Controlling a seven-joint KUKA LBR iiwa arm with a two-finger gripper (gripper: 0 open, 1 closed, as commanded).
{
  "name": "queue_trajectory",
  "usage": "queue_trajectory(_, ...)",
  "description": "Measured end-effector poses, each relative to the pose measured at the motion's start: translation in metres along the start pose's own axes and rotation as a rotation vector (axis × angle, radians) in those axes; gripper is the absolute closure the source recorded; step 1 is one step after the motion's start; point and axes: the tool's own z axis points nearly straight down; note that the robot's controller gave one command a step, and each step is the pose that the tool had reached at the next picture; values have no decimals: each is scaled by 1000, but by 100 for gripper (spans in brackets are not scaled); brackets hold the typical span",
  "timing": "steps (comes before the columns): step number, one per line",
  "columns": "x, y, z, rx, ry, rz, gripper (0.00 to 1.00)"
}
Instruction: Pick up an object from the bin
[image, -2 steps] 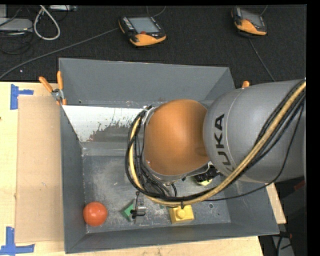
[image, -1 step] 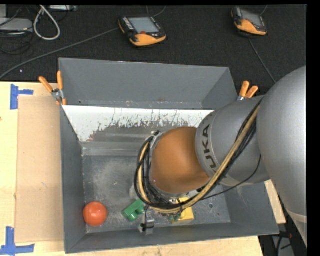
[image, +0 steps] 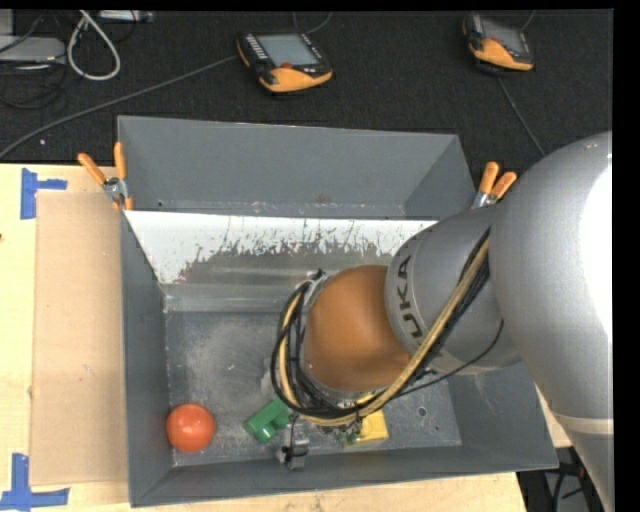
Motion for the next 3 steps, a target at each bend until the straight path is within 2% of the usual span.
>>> queue_trajectory(1,-14,1,1,2,11,88,0)
queue_trajectory(2,-3,1,1,1,7,19,0)
queue_trajectory(3,-17,0,1,1,8,98,100)
